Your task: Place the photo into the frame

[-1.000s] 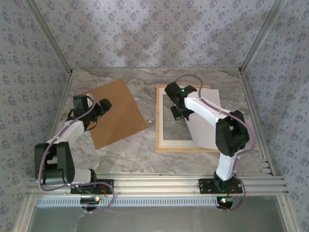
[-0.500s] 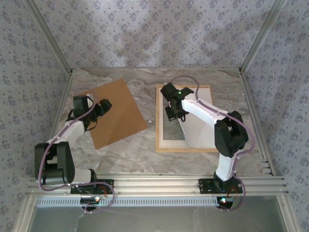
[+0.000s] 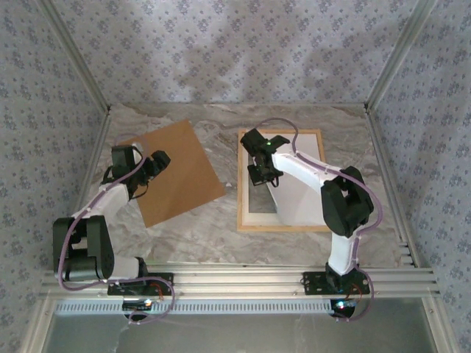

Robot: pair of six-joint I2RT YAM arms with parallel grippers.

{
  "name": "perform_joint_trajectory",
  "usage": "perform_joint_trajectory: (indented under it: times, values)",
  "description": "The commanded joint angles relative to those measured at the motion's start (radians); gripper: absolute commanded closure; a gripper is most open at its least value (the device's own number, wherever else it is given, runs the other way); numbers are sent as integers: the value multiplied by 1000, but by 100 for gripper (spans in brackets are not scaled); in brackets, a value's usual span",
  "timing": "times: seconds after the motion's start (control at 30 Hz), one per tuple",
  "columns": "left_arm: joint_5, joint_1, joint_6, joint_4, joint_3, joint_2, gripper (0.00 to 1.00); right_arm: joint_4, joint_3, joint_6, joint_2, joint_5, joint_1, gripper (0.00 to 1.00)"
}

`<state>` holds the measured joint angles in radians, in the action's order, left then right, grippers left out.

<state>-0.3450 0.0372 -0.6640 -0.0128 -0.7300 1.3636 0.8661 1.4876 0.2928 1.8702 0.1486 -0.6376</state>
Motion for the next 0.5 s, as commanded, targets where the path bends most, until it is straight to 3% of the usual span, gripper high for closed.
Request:
perform_joint_trajectory:
  times: [0.0,0.47]
  values:
    - [-13,-5,11,-31,9,13,17,12,28,20,16,-8,-6,100]
    - [-18,-6,10,-34,11,17,17,-18,40,50,24,-17,6,100]
